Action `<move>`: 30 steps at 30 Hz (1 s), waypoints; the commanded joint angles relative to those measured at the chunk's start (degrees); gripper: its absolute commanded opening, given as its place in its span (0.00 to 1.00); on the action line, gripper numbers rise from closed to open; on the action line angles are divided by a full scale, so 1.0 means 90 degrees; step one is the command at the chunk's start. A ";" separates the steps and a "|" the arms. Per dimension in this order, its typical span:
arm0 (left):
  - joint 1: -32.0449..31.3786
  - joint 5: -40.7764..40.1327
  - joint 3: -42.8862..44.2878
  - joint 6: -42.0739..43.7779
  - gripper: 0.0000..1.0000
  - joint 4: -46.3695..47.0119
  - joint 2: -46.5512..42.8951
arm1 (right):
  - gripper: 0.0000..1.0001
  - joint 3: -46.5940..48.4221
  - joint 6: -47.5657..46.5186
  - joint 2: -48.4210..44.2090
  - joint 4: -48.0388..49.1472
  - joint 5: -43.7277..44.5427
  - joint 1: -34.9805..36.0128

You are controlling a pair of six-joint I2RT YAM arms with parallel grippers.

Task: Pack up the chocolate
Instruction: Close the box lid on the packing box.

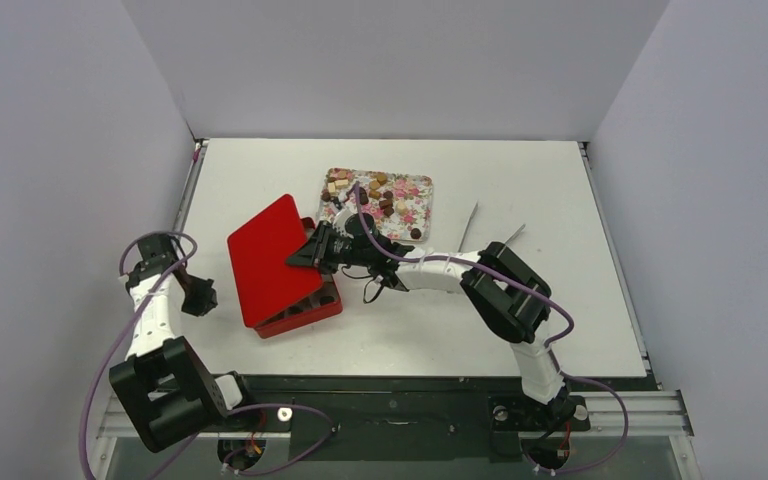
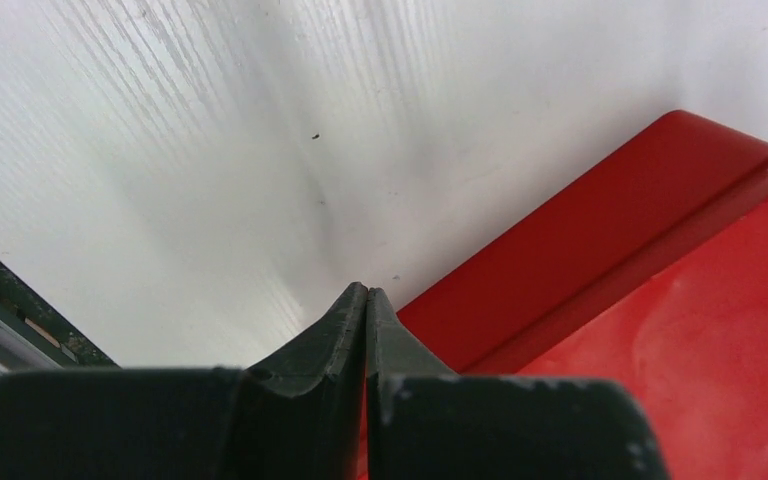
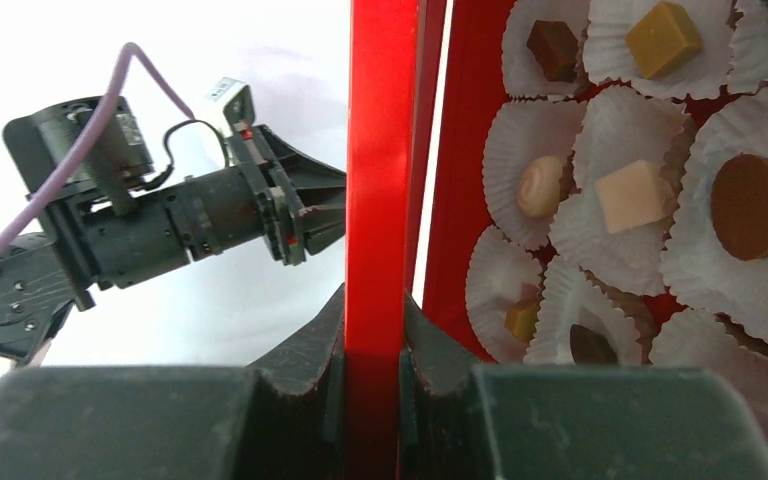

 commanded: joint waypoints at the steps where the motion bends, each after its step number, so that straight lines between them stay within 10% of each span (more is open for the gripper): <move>1: -0.0027 0.0355 -0.0208 -0.0116 0.00 0.0594 0.0164 | 0.00 -0.0004 -0.0035 0.0046 0.0773 -0.0152 0.0060; 22: -0.1317 0.0273 0.0107 -0.0277 0.00 0.0662 0.0679 | 0.00 -0.0509 -0.0064 -0.0158 0.0709 0.0018 -0.0031; 30: -0.1352 0.0287 0.0358 -0.0245 0.00 0.0578 0.0694 | 0.27 -0.0592 -0.0098 -0.0308 0.0569 0.0098 -0.0125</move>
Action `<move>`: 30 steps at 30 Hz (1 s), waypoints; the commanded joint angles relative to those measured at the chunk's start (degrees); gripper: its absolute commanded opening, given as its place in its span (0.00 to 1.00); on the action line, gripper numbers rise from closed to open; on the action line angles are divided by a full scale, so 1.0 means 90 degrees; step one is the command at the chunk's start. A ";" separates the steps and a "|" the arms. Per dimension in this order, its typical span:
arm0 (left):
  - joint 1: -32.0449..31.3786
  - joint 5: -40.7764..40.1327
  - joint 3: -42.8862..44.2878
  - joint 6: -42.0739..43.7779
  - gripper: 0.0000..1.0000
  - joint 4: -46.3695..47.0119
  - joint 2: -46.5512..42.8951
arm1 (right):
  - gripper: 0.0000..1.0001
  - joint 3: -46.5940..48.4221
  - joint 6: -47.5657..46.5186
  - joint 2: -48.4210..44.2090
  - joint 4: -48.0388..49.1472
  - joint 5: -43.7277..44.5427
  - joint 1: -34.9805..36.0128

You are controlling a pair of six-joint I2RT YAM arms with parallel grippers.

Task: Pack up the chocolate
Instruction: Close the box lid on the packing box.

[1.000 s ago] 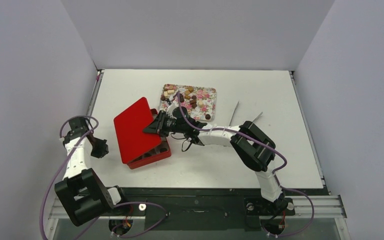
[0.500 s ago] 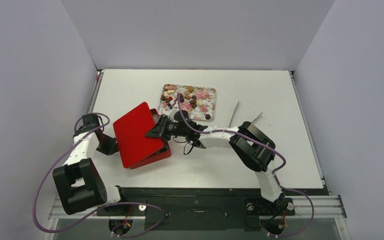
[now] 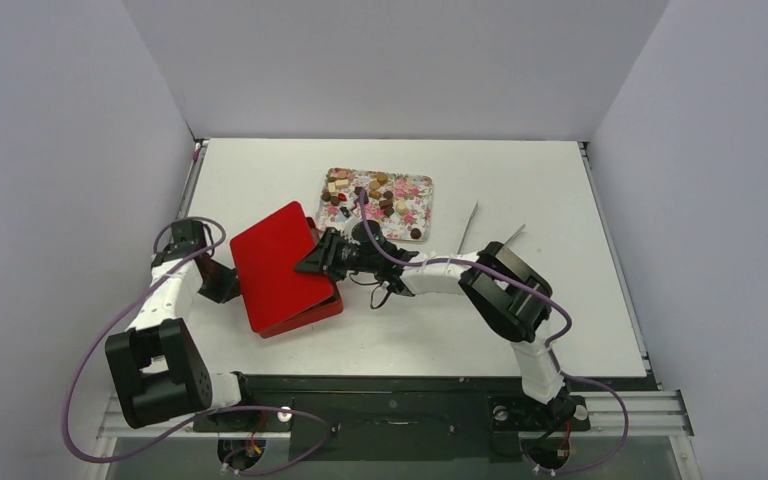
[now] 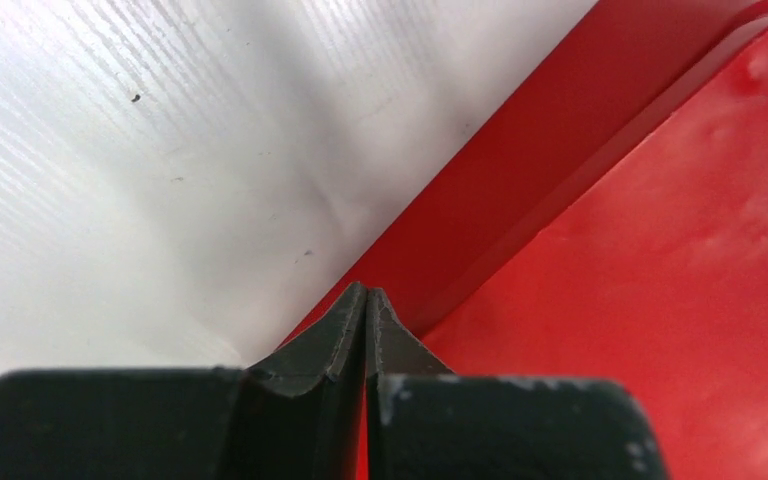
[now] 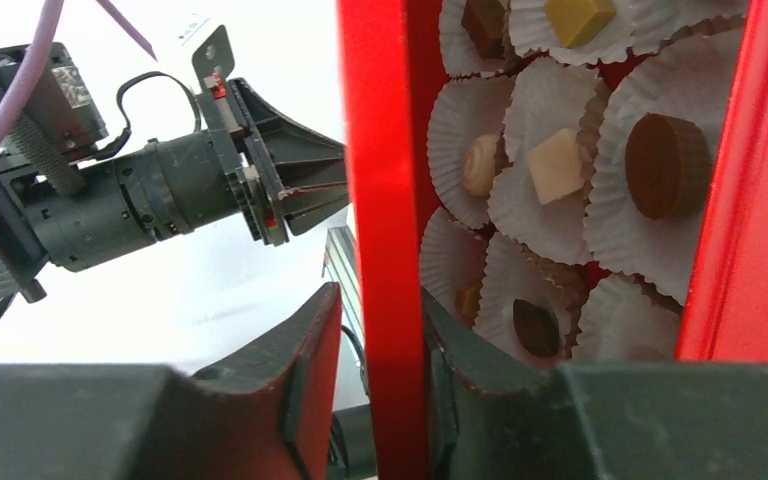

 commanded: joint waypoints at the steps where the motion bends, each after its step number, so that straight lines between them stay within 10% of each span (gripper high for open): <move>1: -0.0064 0.0076 0.0399 -0.0038 0.00 0.0034 0.0000 | 0.31 -0.0072 -0.0086 -0.0340 0.0261 0.0118 -0.0060; 30: -0.0314 0.0157 0.0821 0.0000 0.00 -0.0003 0.0247 | 0.65 -0.0513 -0.0845 -0.1156 -0.0986 0.0359 -0.0851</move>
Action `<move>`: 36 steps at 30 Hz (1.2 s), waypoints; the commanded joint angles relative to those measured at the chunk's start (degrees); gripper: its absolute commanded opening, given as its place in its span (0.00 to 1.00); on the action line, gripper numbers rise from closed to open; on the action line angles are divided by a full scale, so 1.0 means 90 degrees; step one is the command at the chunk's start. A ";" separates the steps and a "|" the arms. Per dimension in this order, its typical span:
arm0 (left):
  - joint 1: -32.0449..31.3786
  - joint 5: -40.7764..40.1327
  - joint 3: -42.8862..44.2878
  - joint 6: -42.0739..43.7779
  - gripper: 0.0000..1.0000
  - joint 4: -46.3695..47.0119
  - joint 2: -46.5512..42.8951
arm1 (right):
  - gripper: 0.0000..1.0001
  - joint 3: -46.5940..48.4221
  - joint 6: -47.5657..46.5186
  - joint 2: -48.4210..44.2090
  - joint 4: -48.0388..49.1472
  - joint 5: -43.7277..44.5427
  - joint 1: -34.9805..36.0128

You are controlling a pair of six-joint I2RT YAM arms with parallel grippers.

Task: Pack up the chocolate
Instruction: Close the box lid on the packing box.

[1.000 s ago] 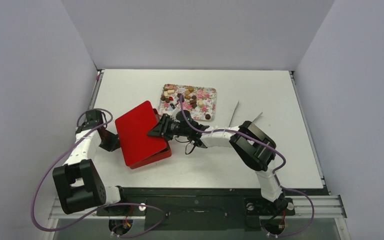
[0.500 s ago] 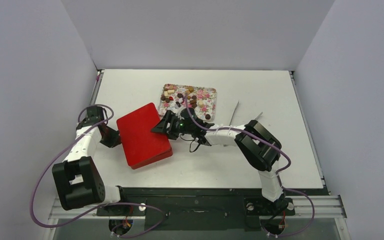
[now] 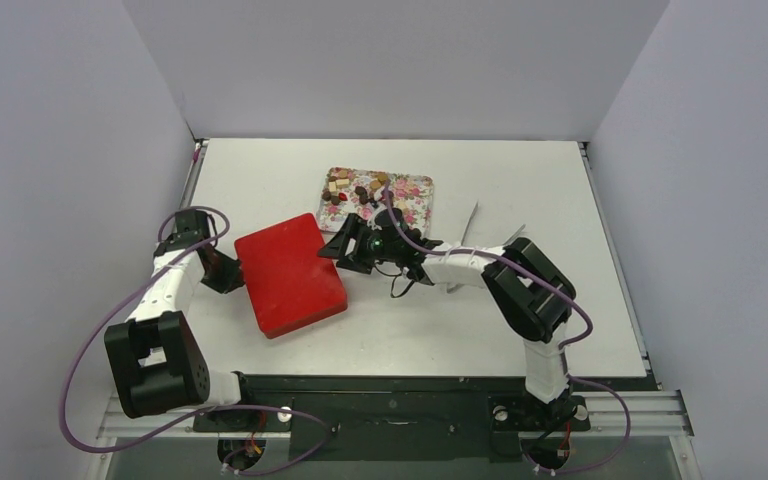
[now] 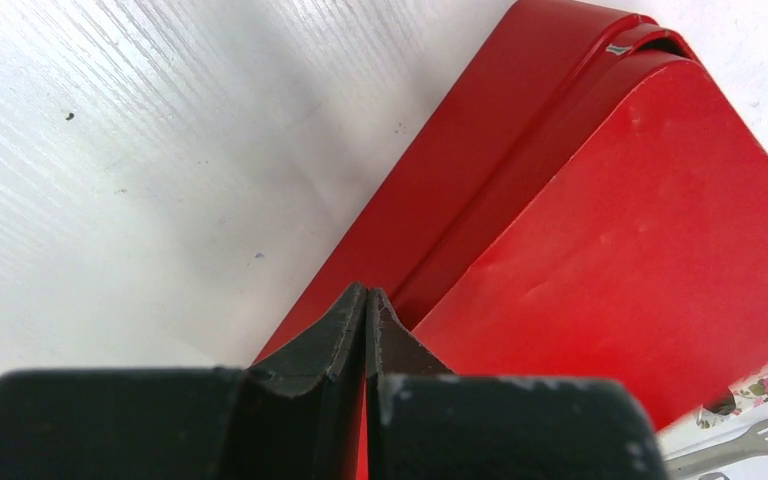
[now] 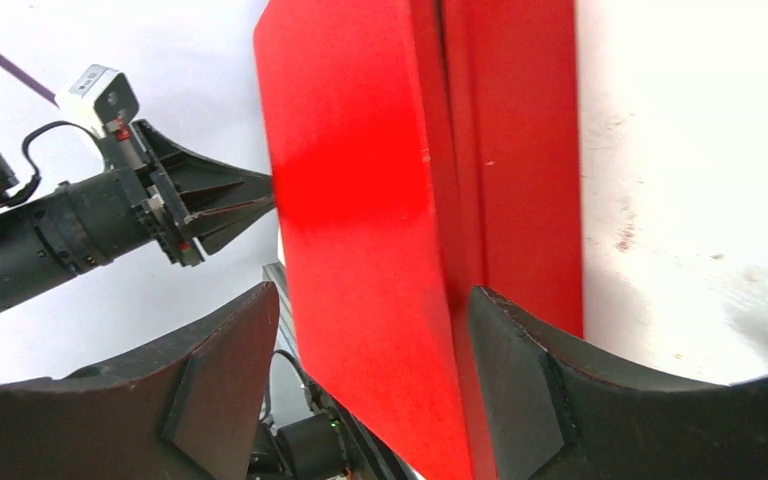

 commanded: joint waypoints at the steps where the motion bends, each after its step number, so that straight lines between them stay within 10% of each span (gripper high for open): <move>1: -0.0073 0.0087 0.0336 0.0018 0.00 0.0031 -0.0025 | 0.66 -0.0085 -0.0310 -0.0554 -0.0017 0.0138 -0.0168; 31: 0.0408 -0.0659 0.0454 0.0340 0.02 0.0099 -0.0213 | 0.59 -0.0413 -0.2168 -0.1783 -0.2834 0.2022 0.0310; 36: 0.0630 -0.0493 0.1175 0.0391 0.15 0.0475 0.0309 | 0.51 -0.1027 -0.2294 -0.2479 -0.2991 0.2318 0.0382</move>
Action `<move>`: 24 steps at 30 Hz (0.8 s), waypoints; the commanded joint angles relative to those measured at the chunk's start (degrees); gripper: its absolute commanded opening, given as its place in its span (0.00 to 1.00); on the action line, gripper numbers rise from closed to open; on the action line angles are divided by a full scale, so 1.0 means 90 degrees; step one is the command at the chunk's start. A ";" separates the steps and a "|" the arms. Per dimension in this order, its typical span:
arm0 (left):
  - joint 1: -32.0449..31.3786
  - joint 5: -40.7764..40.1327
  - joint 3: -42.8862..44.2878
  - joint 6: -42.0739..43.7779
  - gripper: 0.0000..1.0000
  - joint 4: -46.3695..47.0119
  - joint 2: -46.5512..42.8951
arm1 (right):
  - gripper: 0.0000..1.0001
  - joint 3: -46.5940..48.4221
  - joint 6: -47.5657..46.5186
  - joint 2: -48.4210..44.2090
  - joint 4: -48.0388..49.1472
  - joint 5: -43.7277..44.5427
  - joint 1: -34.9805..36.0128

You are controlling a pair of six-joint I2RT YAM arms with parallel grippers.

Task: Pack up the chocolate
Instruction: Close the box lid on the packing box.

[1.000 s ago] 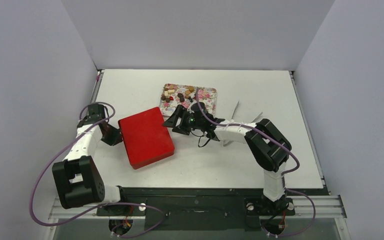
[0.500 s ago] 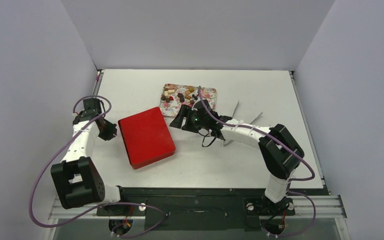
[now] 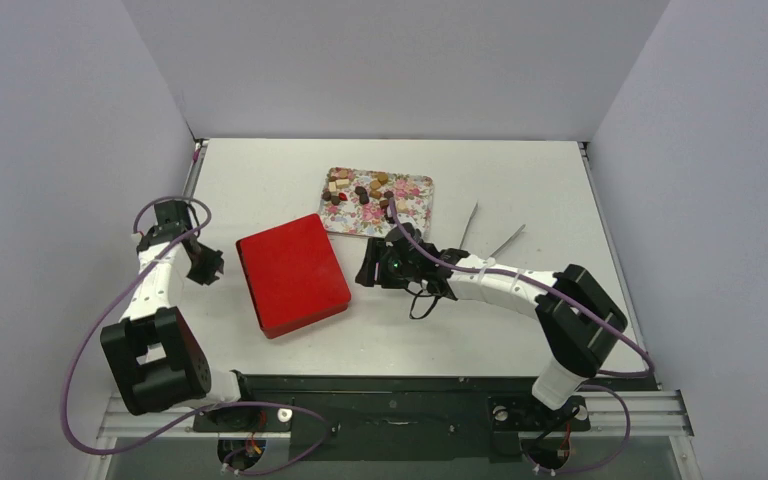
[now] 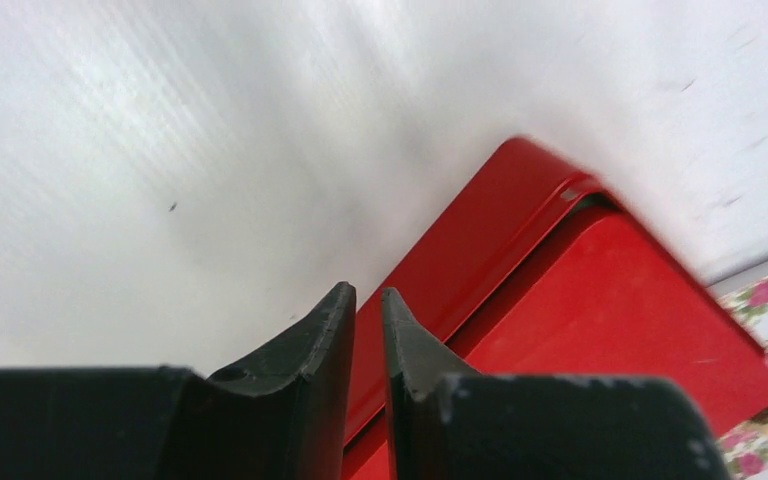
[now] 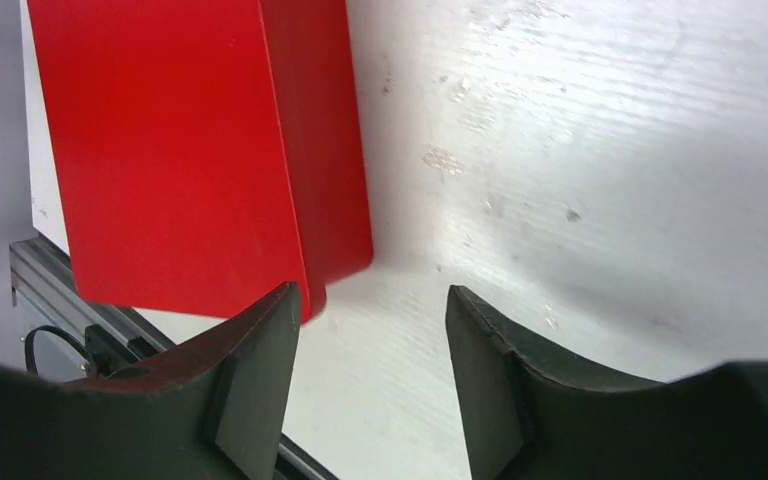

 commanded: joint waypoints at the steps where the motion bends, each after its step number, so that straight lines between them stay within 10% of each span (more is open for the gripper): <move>1: 0.0134 0.0129 0.0959 0.0073 0.16 0.0737 0.0541 | 0.48 -0.0411 -0.0248 -0.0830 -0.0202 0.0609 0.0041; 12: 0.0107 0.0738 0.2097 -0.0032 0.44 0.1627 0.2364 | 0.24 -0.0109 -0.1292 -0.0803 -0.1403 0.1694 0.0597; 24: 0.0022 0.1017 0.2608 -0.0207 0.38 0.1723 0.3257 | 0.25 0.1581 -0.2228 0.0676 -0.2409 0.1915 0.1336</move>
